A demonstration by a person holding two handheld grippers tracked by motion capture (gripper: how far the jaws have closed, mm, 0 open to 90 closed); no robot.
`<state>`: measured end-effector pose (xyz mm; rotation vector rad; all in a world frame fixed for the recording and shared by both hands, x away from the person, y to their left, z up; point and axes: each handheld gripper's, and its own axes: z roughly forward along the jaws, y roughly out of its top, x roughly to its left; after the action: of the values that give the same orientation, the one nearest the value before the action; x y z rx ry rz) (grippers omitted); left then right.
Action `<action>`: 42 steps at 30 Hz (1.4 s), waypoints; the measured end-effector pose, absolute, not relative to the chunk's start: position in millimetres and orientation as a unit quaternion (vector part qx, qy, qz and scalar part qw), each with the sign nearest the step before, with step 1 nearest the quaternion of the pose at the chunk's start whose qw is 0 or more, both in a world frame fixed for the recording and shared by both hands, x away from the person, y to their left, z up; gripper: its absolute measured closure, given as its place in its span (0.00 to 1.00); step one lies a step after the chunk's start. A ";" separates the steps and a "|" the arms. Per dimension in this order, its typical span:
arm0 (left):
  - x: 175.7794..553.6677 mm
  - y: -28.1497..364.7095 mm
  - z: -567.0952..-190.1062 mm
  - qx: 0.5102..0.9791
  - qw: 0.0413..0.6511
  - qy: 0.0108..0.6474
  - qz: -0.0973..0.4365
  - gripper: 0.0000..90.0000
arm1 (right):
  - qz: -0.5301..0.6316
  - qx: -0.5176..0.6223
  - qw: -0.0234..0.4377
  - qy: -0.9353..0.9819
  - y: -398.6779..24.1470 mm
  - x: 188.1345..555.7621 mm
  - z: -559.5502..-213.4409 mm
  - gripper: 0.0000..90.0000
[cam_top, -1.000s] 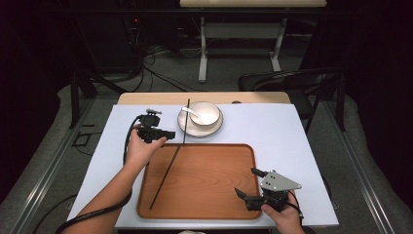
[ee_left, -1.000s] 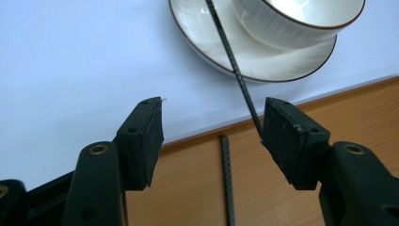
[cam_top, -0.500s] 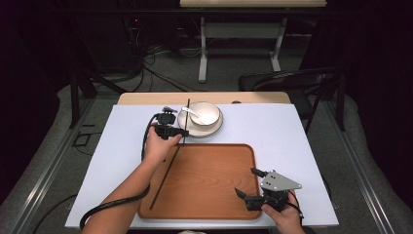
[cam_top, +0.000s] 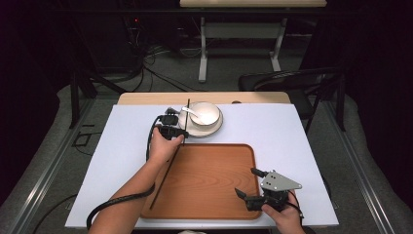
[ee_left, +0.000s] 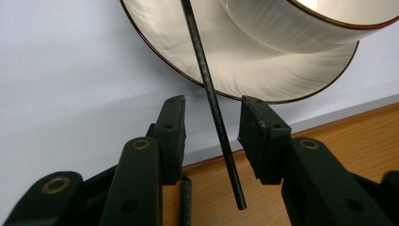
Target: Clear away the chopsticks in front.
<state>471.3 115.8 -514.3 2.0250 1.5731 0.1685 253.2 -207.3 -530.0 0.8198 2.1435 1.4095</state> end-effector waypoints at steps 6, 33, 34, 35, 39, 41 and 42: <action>474.3 112.7 -518.6 0.753 0.277 0.594 0.053 0.74 | 0.511 0.296 0.221 0.776 -207.3 253.1 -529.9 0.16; 479.5 136.1 -516.6 0.720 0.265 0.640 0.030 0.96 | 0.510 0.297 0.221 0.776 -207.4 253.3 -530.0 0.16; 478.2 142.2 -514.4 0.716 0.269 0.643 0.032 0.96 | 0.511 0.297 0.221 0.776 -207.3 253.3 -530.0 0.16; 478.2 142.2 -514.4 0.716 0.269 0.643 0.032 0.96 | 0.511 0.297 0.221 0.776 -207.4 253.2 -530.0 0.16; 473.7 159.1 -509.1 0.707 0.280 0.649 0.035 0.96 | 0.510 0.298 0.222 0.776 -207.1 253.3 -530.1 0.16; 472.8 162.8 -507.8 0.707 0.280 0.649 0.035 0.96 | 0.510 0.298 0.222 0.776 -207.0 253.3 -530.1 0.16; 470.7 169.1 -505.6 0.703 0.283 0.651 0.036 0.96 | 0.510 0.298 0.221 0.776 -206.8 253.2 -530.2 0.16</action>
<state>470.7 169.1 -505.6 1.8823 1.7428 0.0966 253.2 -206.8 -530.2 0.8249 2.1450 1.4089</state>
